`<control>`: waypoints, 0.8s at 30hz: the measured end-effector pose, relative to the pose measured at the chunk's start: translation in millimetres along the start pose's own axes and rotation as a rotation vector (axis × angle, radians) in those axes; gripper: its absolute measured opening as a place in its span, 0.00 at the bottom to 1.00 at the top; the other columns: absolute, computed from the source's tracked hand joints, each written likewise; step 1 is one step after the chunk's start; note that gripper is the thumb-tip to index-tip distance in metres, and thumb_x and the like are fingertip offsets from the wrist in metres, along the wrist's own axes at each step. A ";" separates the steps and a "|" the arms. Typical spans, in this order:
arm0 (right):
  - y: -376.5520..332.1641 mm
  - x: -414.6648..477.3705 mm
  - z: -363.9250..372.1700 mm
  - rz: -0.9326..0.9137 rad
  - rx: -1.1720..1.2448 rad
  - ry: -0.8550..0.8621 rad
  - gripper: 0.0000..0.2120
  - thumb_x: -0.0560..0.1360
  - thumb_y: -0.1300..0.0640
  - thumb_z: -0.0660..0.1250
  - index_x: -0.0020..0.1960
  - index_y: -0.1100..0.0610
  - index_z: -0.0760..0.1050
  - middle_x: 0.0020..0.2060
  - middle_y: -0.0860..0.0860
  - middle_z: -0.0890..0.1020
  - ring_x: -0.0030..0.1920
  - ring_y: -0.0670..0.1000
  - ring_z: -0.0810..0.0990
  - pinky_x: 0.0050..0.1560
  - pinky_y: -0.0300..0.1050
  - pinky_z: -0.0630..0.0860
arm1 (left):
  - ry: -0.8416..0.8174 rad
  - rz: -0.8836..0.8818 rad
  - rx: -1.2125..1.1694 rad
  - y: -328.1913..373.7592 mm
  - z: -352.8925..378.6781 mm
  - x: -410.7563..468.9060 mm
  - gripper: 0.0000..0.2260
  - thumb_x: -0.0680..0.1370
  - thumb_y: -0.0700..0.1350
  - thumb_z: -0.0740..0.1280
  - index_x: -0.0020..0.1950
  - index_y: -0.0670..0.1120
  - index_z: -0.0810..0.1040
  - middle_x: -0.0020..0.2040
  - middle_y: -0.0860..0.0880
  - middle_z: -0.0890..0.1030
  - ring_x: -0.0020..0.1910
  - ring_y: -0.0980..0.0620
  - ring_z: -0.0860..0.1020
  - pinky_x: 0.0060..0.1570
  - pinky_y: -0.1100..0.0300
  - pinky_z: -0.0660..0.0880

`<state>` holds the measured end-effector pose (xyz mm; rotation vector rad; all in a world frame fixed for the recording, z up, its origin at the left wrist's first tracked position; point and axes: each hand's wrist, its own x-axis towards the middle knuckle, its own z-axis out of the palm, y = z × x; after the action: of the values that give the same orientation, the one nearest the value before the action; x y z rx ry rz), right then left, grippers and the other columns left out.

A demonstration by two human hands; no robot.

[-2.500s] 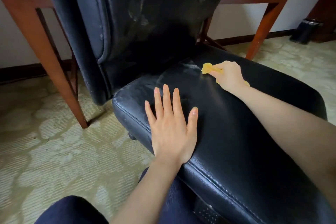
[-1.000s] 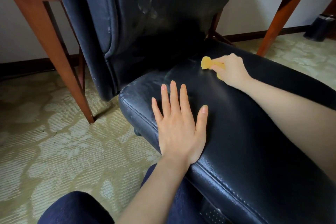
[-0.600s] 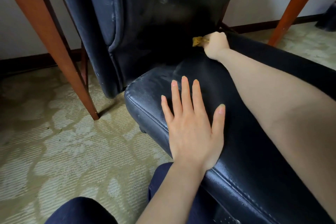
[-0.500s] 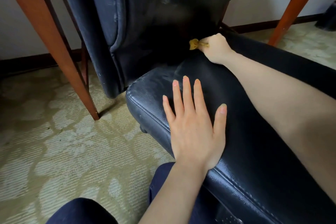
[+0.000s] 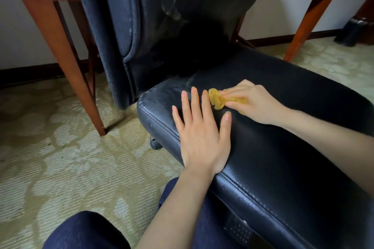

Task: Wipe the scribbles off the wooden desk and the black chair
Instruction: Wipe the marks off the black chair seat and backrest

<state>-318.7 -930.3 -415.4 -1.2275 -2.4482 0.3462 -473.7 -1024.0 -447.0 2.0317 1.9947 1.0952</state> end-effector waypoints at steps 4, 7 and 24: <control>-20.7 -38.9 -0.2 -0.071 0.042 0.031 0.09 0.76 0.54 0.67 0.53 0.49 0.83 0.52 0.27 0.76 0.55 0.33 0.72 0.57 0.33 0.67 | -0.009 -0.018 -0.094 -0.6 -2.8 0.9 0.34 0.76 0.62 0.37 0.78 0.46 0.52 0.78 0.47 0.48 0.76 0.51 0.39 0.72 0.54 0.33; -35.2 -62.6 -1.1 -0.092 0.045 -0.047 0.08 0.78 0.47 0.62 0.49 0.40 0.80 0.54 0.30 0.78 0.56 0.45 0.75 0.57 0.42 0.71 | -0.053 -0.003 -0.277 -4.2 -8.5 2.2 0.34 0.75 0.63 0.40 0.78 0.48 0.50 0.78 0.49 0.44 0.75 0.55 0.36 0.72 0.58 0.32; 12.5 9.8 9.7 0.068 0.037 0.175 0.10 0.77 0.61 0.65 0.48 0.49 0.82 0.42 0.31 0.79 0.42 0.36 0.72 0.52 0.41 0.65 | -0.466 -0.317 -0.168 -51.2 -60.0 -22.4 0.67 0.50 0.75 0.63 0.75 0.48 0.32 0.75 0.49 0.30 0.74 0.54 0.31 0.70 0.46 0.32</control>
<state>-319.3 -915.4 -426.6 -1.2712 -2.2474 0.2879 -546.3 -1061.3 -439.2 1.6245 1.8241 0.6294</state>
